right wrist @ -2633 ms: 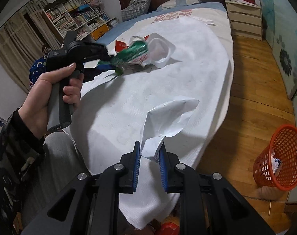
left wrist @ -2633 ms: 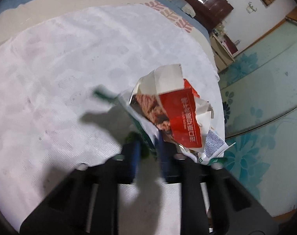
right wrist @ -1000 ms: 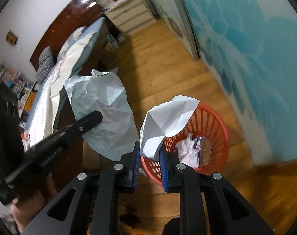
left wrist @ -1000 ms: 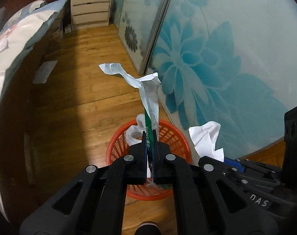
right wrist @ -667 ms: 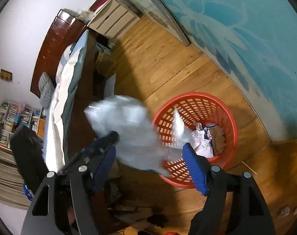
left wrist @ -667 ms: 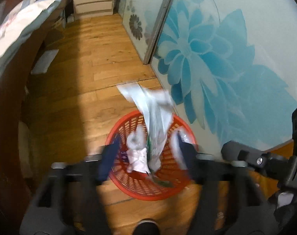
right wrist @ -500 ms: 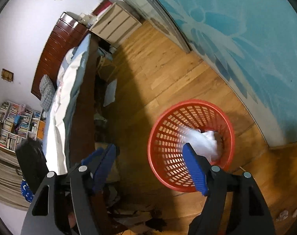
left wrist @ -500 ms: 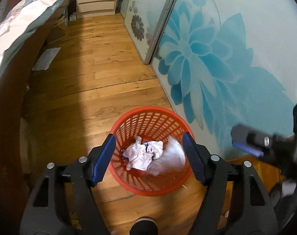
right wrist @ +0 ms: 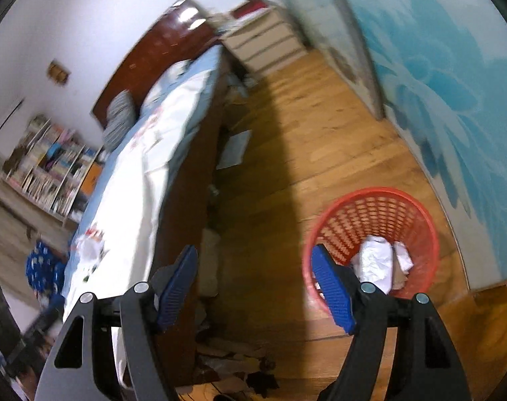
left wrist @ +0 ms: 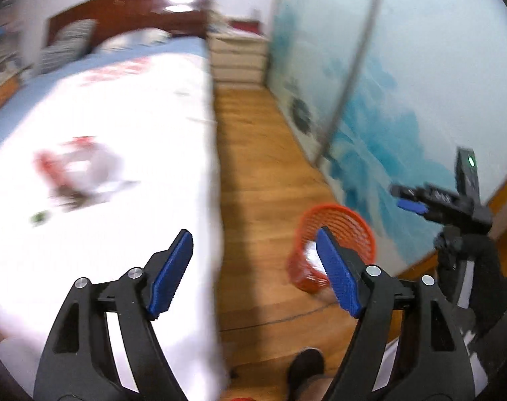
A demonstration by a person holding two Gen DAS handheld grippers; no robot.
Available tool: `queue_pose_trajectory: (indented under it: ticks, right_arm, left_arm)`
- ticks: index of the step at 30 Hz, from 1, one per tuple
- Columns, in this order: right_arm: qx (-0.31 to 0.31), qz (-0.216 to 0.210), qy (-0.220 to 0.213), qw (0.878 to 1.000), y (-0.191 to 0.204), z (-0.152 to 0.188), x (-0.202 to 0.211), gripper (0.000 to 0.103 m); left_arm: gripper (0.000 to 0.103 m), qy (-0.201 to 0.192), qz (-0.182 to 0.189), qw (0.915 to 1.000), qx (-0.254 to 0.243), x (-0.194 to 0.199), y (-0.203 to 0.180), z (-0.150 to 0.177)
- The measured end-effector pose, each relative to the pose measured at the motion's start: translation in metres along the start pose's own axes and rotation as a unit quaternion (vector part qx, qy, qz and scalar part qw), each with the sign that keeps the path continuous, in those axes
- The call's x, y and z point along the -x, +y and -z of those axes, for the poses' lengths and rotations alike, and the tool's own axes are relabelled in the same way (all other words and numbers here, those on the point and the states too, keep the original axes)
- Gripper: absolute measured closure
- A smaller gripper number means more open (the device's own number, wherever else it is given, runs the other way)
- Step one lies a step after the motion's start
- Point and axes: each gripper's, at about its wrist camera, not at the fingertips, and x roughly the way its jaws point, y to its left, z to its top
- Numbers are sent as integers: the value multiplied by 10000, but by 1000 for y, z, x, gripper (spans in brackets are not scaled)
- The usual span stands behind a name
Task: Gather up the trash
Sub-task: 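Move both tools back over the bed, then grasp the white plastic cup with the right tool while the left tool grasps the green cap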
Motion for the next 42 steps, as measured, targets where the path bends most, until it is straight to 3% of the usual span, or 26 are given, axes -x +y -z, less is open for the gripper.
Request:
queue_pose_trajectory:
  ticks: [5, 10, 11, 16, 18, 25, 29, 35, 39, 42]
  right_arm:
    - [1074, 211, -264, 9936, 80, 36, 21, 31]
    - [1791, 77, -576, 9821, 174, 85, 50, 31]
    - [1791, 77, -576, 9821, 174, 85, 50, 31]
    - [1907, -243, -572, 9797, 236, 125, 56, 31]
    - [2047, -350, -339, 9776, 265, 144, 47, 31]
    - [2262, -414, -103, 9731, 301, 151, 32, 31]
    - [2481, -406, 5, 9679, 337, 134, 2, 31]
    - [2781, -326, 281, 9596, 387, 84, -87, 31]
    - [2609, -331, 742, 9619, 418, 63, -165, 33]
    - [2438, -227, 847, 9659, 431, 57, -208, 33]
  left_arm:
    - [24, -571, -772, 9937, 573, 69, 79, 23]
    - [24, -891, -1152, 9853, 887, 102, 111, 55]
    - [24, -898, -1200, 9845, 913, 102, 114, 59]
    - [24, -671, -1184, 9848, 1081, 90, 123, 76]
    - [24, -757, -1137, 9847, 1081, 92, 123, 75]
    - [24, -724, -1082, 9801, 1502, 93, 137, 88]
    - [24, -698, -1045, 9773, 1706, 91, 144, 90]
    - [24, -669, -1003, 9776, 1727, 90, 148, 91]
    - [24, -645, -995, 9768, 1785, 89, 153, 91]
    - [24, -713, -1020, 9763, 1769, 90, 156, 89]
